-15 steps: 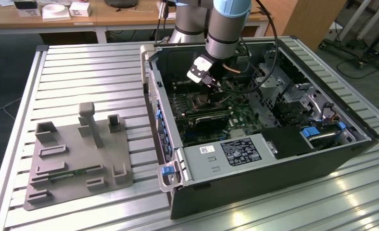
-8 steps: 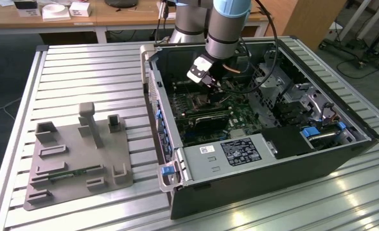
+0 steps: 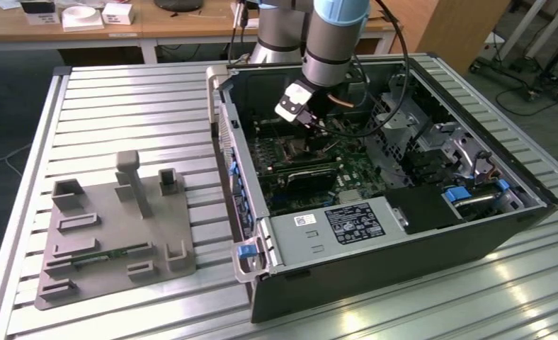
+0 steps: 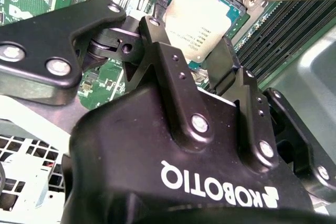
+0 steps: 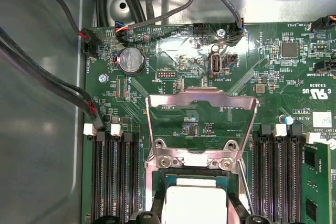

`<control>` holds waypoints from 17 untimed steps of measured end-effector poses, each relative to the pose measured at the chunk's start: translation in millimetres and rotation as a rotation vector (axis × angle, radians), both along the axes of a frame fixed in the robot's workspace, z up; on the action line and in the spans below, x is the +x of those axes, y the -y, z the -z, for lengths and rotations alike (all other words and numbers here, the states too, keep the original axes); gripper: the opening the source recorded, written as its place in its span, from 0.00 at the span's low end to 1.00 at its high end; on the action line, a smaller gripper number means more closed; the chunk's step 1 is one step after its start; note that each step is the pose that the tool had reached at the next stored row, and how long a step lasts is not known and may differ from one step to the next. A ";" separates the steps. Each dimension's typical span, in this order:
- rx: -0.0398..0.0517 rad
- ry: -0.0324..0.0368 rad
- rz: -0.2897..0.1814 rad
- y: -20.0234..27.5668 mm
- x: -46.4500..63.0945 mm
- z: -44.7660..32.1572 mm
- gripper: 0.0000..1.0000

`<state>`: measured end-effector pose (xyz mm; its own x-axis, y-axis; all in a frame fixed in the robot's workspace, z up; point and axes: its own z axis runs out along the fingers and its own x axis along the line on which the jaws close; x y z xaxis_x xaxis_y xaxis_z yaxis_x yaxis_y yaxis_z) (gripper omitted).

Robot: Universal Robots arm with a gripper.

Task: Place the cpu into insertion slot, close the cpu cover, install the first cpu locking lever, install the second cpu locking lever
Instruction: 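Place the cpu into insertion slot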

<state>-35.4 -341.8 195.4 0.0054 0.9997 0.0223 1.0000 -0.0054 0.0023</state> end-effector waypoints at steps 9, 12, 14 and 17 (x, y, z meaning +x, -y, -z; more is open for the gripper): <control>0.0015 -0.0002 0.000 0.0 0.8 1.8 0.54; 0.0019 -0.0001 0.000 0.0 0.8 1.9 0.54; 0.0021 -0.0001 0.000 0.0 0.8 1.9 0.54; 0.0026 0.0002 0.000 -0.1 0.8 2.0 0.55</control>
